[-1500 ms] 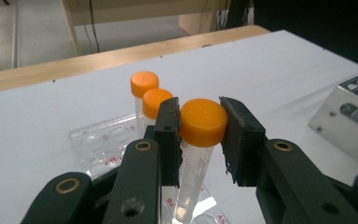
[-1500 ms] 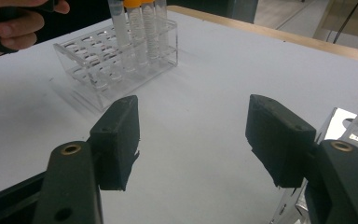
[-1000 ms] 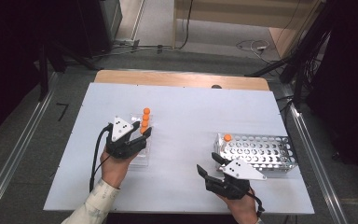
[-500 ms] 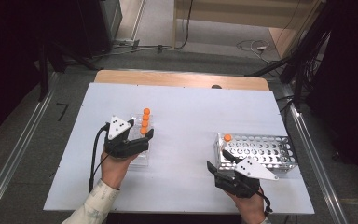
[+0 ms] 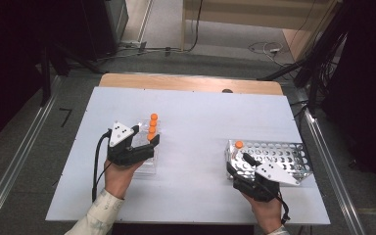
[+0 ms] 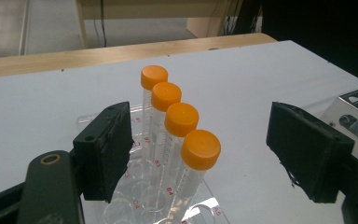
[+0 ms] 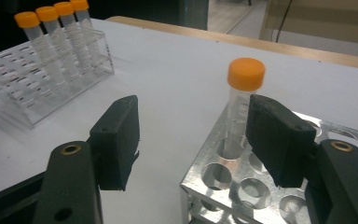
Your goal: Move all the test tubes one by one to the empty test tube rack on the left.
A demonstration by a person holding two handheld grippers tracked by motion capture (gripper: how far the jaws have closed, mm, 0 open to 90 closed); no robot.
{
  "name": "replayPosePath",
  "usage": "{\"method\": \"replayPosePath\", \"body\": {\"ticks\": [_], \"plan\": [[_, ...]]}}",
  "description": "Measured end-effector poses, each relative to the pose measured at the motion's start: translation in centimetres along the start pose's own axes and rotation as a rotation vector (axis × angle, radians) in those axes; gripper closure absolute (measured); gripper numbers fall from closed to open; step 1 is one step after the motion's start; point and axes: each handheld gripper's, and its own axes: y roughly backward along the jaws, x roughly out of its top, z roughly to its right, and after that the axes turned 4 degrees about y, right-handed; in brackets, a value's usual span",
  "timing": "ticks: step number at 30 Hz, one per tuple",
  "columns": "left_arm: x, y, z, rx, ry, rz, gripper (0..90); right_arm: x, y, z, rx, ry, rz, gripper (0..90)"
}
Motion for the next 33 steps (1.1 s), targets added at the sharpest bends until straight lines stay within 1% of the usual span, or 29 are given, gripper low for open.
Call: {"method": "replayPosePath", "body": {"ticks": [2,4,6,8,12,17,20,23,27,33], "plan": [[0.0,0.0,0.0,-0.001,0.001,-0.002,22.7,-0.2,-0.4,0.4,-0.027,-0.006,0.004,36.5],[0.0,-0.1,0.0,0.002,-0.003,-0.004,22.7,-0.3,-1.0,0.8,-0.045,-0.018,-0.006,37.0],[-0.1,-0.1,0.1,0.001,-0.004,-0.004,22.7,-0.3,-1.4,1.2,-0.052,-0.036,-0.005,37.2],[-0.1,-0.2,0.1,0.002,-0.006,-0.005,22.7,-0.2,-1.9,1.5,-0.059,-0.044,-0.007,37.8],[-0.1,-0.1,0.1,0.004,-0.006,-0.002,22.7,-0.4,-2.7,1.6,-0.075,-0.031,-0.027,41.9],[-0.1,-0.3,0.1,0.007,-0.010,-0.017,19.0,-0.5,-3.1,1.8,-0.096,-0.015,-0.029,47.1],[-0.1,-0.3,0.2,0.010,-0.012,-0.018,17.5,-0.5,-3.3,1.9,-0.102,-0.023,-0.031,50.3],[-0.1,-0.4,0.1,0.016,-0.013,-0.016,17.4,-0.6,-3.6,2.0,-0.097,-0.014,-0.037,50.9],[-0.1,-0.3,0.1,0.020,-0.012,-0.012,17.5,-0.7,-3.9,1.9,-0.106,0.008,-0.039,55.1],[-0.1,-0.3,0.2,0.017,-0.015,-0.009,17.6,-0.7,-4.2,2.1,-0.104,0.009,-0.032,61.5]]}}
